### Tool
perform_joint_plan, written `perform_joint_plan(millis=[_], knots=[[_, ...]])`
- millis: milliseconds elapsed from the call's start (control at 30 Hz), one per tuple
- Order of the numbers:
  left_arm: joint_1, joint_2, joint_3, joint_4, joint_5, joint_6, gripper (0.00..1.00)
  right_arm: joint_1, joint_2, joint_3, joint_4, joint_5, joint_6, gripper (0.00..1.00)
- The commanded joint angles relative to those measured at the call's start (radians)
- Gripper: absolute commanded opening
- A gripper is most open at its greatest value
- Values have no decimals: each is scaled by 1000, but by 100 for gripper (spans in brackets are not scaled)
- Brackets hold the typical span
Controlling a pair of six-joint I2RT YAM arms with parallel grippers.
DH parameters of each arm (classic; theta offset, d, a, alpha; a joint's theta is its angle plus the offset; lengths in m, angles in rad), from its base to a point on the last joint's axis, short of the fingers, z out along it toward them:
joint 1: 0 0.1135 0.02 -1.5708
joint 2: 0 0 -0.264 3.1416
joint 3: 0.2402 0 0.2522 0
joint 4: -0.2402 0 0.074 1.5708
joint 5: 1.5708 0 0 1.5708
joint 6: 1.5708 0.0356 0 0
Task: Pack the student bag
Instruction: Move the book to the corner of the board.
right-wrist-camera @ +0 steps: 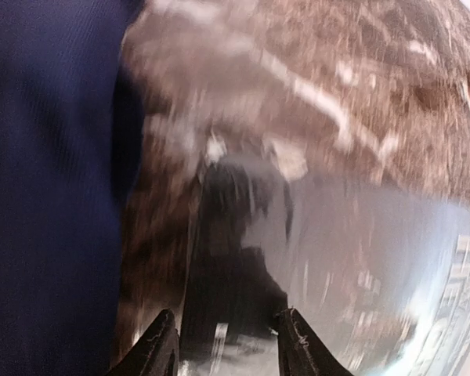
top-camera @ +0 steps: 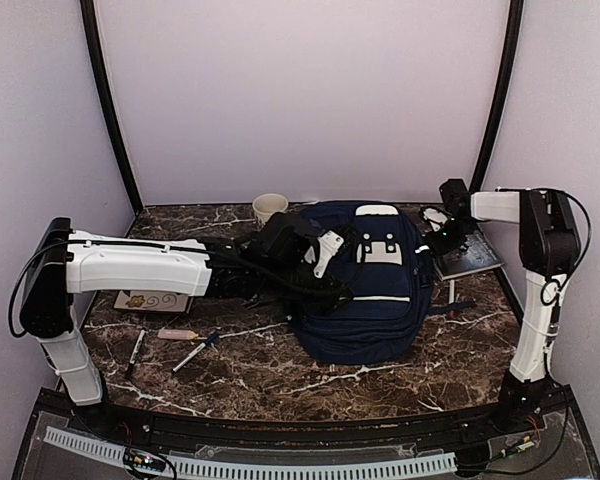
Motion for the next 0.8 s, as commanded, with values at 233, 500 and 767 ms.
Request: perform_joint_plan(millis=[233, 500, 767], knots=[[-4, 29, 50, 15, 6, -2, 56, -12, -219, -265, -147, -42, -76, 42], [-4, 28, 44, 41, 18, -30, 56, -133, -283, -77, -171, -81, -21, 56], [-10, 12, 18, 80, 29, -71, 56, -201, -21, 205, -207, -122, 76, 59]])
